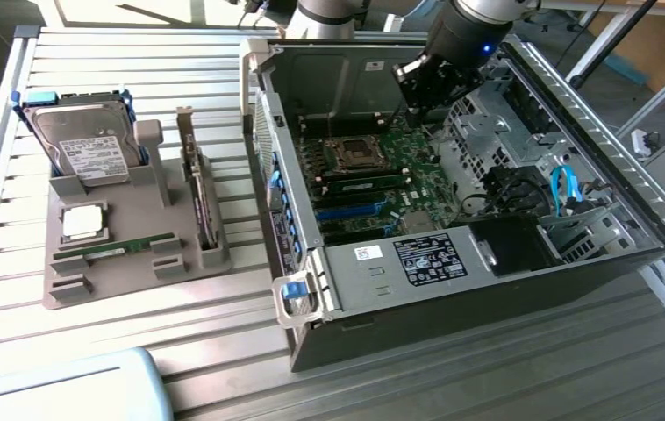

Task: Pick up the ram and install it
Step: 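Press down the ram until it locks into place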

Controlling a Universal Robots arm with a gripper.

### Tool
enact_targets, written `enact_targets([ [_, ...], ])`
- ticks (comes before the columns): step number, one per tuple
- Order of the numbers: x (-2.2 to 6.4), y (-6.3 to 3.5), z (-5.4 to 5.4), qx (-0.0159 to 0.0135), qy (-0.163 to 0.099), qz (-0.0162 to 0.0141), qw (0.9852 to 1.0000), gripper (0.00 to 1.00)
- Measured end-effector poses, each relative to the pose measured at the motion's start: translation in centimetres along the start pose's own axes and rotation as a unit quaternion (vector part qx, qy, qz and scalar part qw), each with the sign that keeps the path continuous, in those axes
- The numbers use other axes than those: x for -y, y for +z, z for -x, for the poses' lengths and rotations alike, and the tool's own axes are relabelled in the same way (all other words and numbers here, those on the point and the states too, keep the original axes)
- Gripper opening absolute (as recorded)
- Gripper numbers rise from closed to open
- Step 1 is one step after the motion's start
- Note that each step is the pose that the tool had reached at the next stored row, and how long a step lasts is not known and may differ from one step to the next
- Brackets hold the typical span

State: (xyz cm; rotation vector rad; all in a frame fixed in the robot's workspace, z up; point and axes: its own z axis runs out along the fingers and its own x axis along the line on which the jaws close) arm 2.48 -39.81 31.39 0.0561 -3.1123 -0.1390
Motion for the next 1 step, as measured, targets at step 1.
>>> enact_targets([
  [1, 0.0, 0.0, 0.0, 0.0, 0.0, 0.0, 1.0, 0.11],
])
